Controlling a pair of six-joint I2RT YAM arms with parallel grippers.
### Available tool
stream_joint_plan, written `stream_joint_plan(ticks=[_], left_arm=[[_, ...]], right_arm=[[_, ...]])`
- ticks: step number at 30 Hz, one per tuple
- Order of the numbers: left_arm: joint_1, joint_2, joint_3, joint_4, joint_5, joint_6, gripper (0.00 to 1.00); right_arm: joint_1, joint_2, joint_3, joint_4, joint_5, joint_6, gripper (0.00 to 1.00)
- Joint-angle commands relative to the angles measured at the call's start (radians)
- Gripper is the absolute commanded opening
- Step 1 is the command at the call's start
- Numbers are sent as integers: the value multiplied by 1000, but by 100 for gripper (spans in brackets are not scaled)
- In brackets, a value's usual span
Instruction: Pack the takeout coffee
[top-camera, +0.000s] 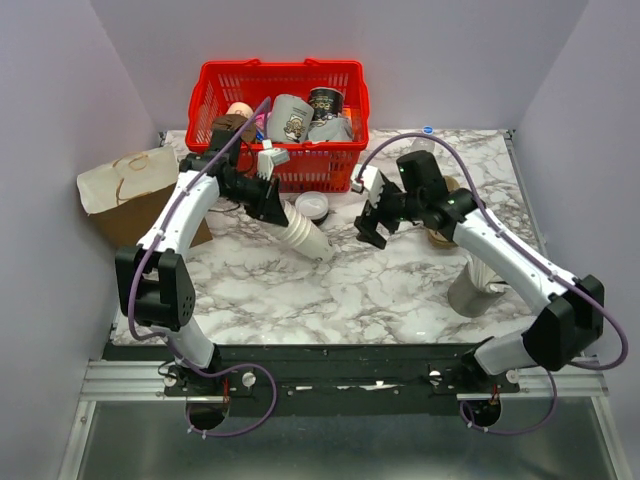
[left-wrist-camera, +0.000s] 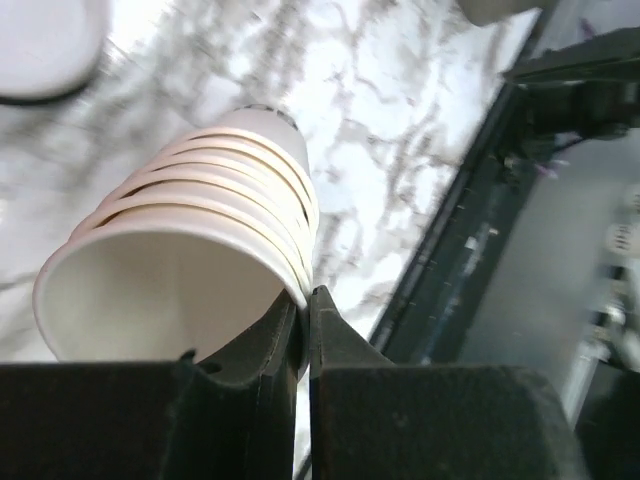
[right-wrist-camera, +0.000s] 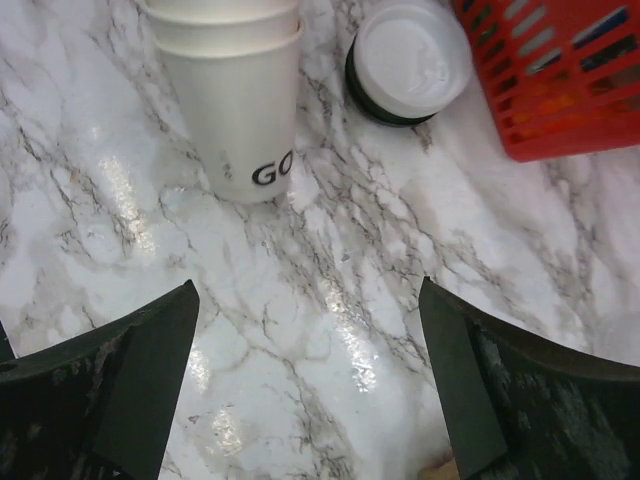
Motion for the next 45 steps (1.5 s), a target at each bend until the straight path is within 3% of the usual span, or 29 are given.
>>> stream_joint_plan(ticks=[1,11,18,26,32,36,40,45], left_arm=[[3,-25,161,-195,-240,136,0],[3,35,441,-365,-594,291,0],[-8,158,614,-520,-671,347,0],[-14,204,624,-519,-708,356,3],[-23,202,614,-505,-713,344,20],[-26,187,582,-465,-713,334,43],[-31,172,563,-445,-714,328,47],[-39,158,563,-436,-714,328,42]], right_arm=[[-13,-43,9,-50,-34,-17,100],[-25,-26,-16,37,-32,82,100],[-25,2,-16,62,-72,88,100],[-25,59,48,100,-118,168,100],[-25,60,50,102,-121,178,100],[-25,54,33,110,-126,191,100],[-25,56,30,122,-127,213,100],[-25,91,76,146,-119,270,100]])
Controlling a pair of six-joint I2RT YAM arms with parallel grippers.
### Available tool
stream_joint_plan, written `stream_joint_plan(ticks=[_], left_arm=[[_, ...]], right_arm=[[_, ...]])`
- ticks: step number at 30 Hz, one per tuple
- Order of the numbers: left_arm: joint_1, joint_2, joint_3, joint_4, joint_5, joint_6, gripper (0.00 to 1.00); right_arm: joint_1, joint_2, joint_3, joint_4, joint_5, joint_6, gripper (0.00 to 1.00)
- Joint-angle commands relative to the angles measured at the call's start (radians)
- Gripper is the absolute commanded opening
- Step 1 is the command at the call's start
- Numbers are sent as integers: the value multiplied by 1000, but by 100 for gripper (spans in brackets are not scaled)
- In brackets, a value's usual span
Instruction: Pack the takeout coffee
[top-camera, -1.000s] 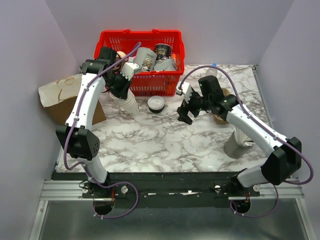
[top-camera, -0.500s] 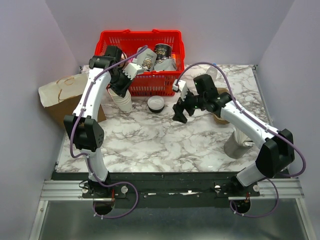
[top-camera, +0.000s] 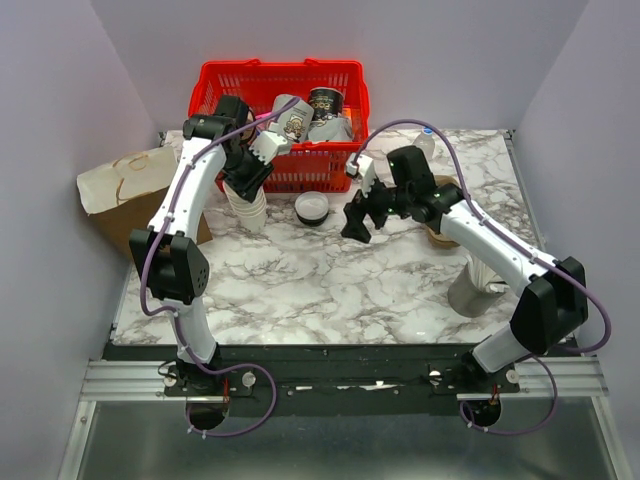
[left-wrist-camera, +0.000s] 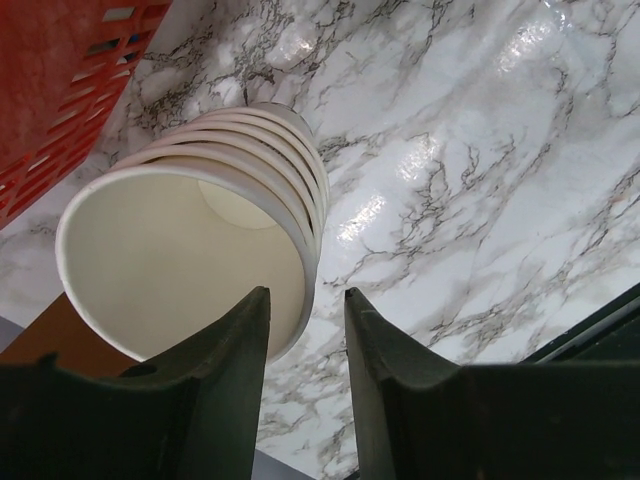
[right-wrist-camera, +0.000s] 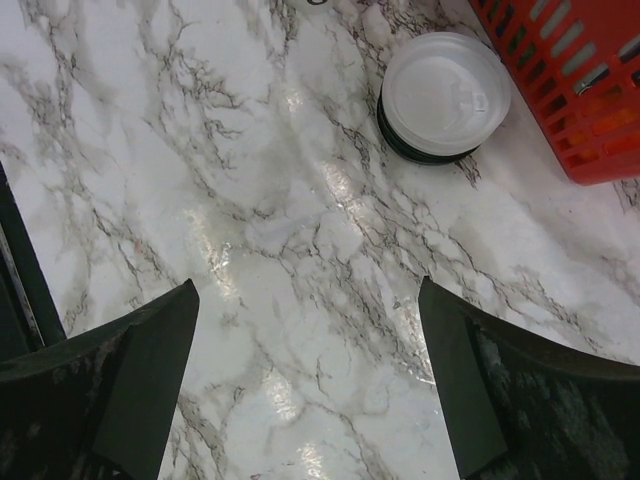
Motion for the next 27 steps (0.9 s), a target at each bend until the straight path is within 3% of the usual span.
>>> stream_joint_plan(ticks=[1,8,13,18,22,27], left_arm=[[-12,-53,-1,-68,-24,-7,42],[-21,-59,0,-56,-33,-17,35],[-26,-58,-9,-27,-47,-38,15],[-26,-61,2,-21,-58,-50,3],[-26,-75,-13,-5,-61,-61,0],[-27,-81,14,-10,-88,-84,0]], right_arm=[[-3,40,60,43,-29,73,100],[-2,112,135,70,-59,151,100],[12,188,183,150,-43,315,100],[61,345,392,175,2,491,100],[121,490,572,194,7,648,100],[150,610,672,239,62,801,100]])
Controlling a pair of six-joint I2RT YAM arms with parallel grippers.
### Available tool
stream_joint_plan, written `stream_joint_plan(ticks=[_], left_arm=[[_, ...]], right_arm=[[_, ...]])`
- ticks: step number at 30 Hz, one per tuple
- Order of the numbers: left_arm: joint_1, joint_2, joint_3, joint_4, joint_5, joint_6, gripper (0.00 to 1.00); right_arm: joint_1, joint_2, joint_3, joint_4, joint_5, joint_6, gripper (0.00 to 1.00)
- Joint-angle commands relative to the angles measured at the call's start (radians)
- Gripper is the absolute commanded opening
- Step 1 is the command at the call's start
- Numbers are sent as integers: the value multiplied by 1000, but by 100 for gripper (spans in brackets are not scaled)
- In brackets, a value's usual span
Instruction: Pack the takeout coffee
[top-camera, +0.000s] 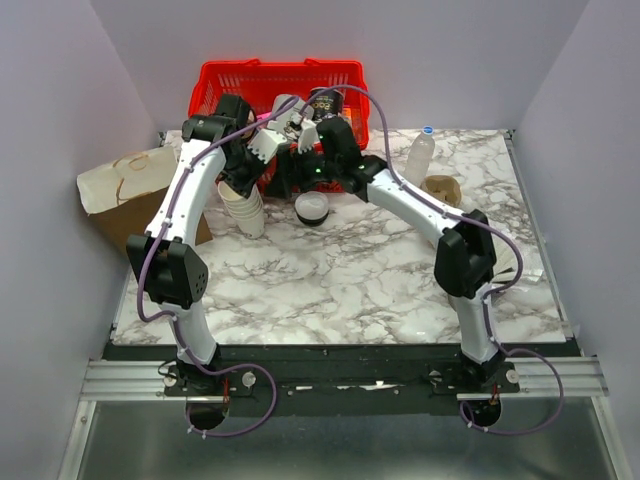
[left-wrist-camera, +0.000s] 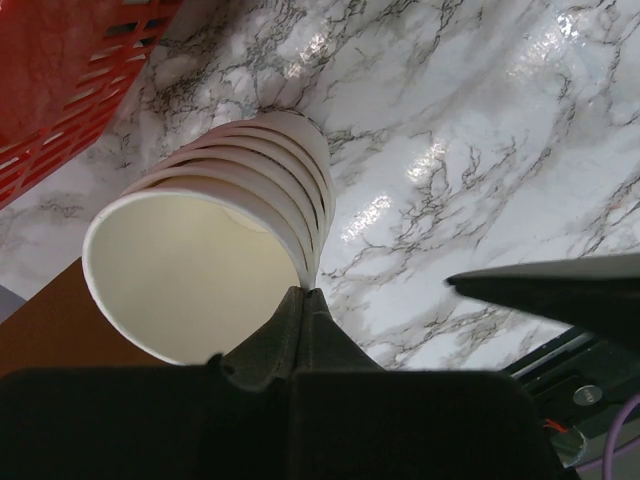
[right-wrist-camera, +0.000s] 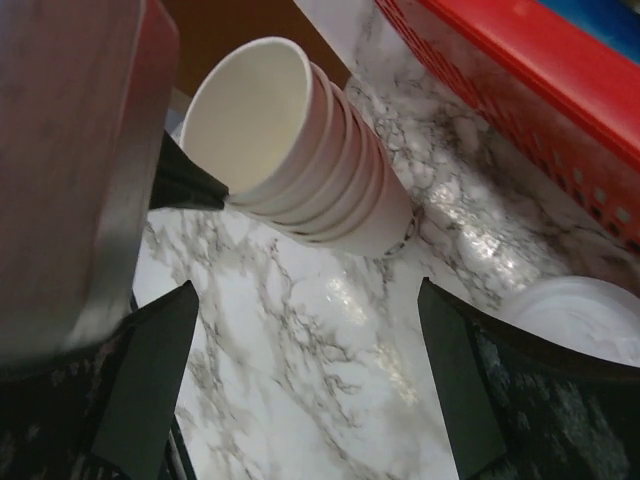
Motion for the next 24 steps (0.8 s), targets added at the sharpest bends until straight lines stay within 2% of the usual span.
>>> stream_joint_plan(ticks=[1,7,17,24], left_arm=[[-7,-44,32,-19,-44,-40,0],[-7,-10,127,-114,-43,-72,0],[-7,-24,79,-111,-29,-95,0],[-6,-19,89,-120,-38,-96,0]], right_arm=[[26,77,82,58,58,219,100],[36,155,115,112,44,314,100],[36,203,87,196,-14,438,100],[28,169,18,262,-81,495,100]])
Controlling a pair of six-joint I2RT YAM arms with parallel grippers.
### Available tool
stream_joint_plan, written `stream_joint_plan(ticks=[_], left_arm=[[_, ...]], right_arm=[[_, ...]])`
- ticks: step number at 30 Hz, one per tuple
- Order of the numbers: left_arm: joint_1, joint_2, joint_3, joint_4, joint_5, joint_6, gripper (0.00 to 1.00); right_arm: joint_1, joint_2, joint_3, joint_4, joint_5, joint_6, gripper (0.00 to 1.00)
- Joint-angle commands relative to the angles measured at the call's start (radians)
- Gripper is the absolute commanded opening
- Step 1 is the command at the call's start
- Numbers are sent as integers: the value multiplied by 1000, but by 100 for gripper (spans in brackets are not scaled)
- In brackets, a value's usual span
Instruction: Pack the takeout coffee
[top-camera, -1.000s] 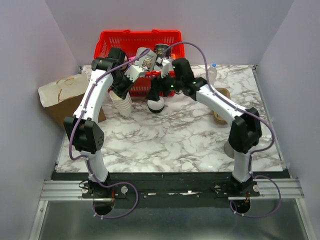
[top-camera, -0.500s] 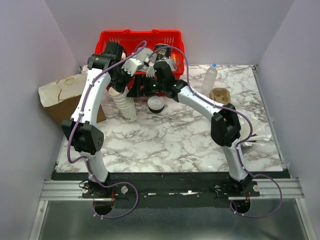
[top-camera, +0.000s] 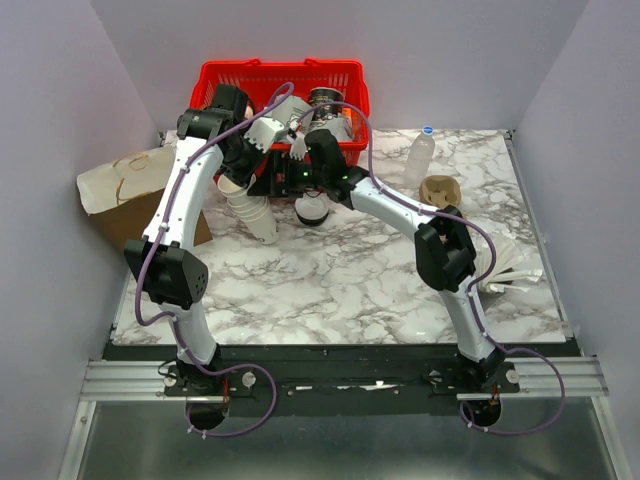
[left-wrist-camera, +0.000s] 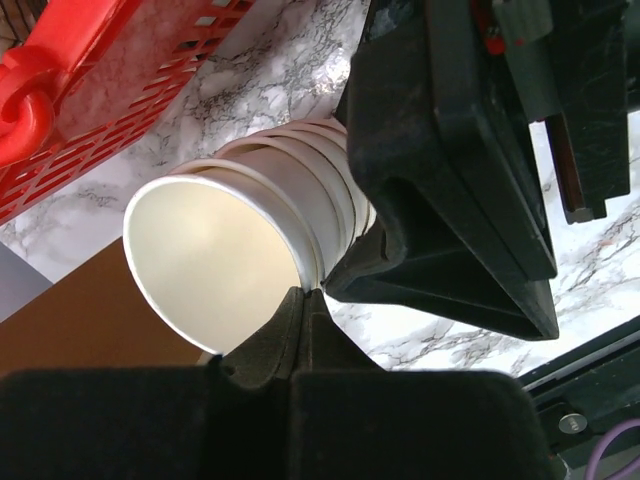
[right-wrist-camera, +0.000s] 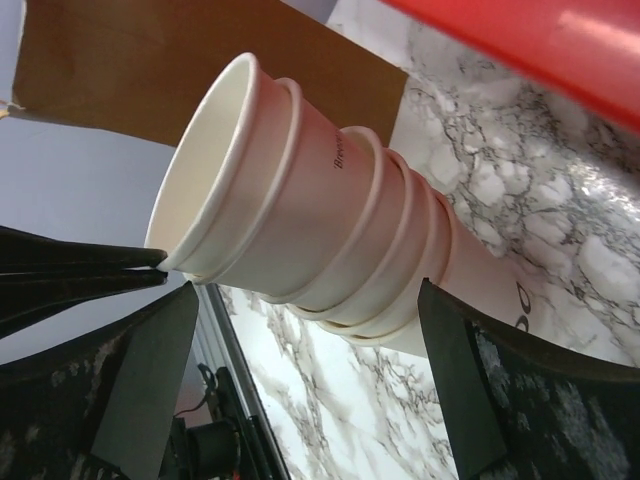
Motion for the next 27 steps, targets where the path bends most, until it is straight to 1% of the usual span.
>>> stream_joint_plan(ticks=[1,7,13,21,27], left_arm=[[-2,-14,2,-118,4,-15,0],[-2,-14,7,-121,15,-25,0],[-4,-18,19,-132,27,-29,0],[-4,-29,25,-141,42,-31,0],[-4,-37,33,-142,33,-35,0]], right_arm=[[-10,-15,-53,76,-62,82,100],[-15,-21,-74,71,-53,108,100],[-13,-6,-73,31,-11,119,100],[-13,19,-93,-59,96,148,100],[-10,22,-108,-81,113,147,100]])
